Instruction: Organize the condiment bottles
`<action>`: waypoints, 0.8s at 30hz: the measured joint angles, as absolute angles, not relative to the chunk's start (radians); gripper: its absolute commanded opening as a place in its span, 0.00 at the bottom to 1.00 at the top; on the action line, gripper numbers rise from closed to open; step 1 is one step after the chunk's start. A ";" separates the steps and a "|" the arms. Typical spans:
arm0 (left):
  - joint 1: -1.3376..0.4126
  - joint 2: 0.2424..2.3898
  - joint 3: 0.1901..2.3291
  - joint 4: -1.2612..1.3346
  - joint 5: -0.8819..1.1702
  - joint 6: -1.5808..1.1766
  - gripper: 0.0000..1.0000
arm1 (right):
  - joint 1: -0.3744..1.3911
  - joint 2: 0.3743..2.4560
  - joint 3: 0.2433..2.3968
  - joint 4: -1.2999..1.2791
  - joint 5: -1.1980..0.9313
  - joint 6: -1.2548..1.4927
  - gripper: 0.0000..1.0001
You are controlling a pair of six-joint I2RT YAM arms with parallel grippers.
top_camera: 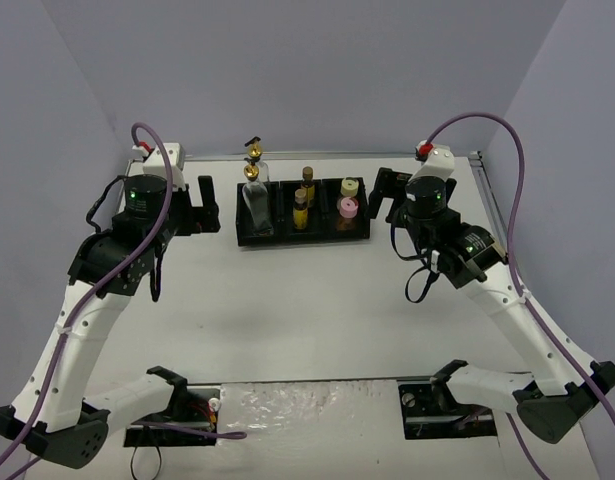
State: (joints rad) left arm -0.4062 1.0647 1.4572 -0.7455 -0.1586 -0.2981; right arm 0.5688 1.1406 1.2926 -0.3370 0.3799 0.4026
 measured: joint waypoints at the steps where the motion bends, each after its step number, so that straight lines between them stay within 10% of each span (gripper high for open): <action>1: -0.406 1.064 1.455 -0.743 -0.154 -0.297 0.97 | 0.567 1.147 1.302 -0.336 0.379 0.398 1.00; 24: -0.406 1.052 1.413 -0.707 -0.127 -0.281 0.97 | 0.555 1.110 1.318 -0.326 0.351 0.334 1.00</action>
State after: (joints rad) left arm -0.4065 1.0521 1.4128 -0.7072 -0.1271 -0.2806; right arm 0.5549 1.1096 1.3180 -0.3262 0.3511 0.3344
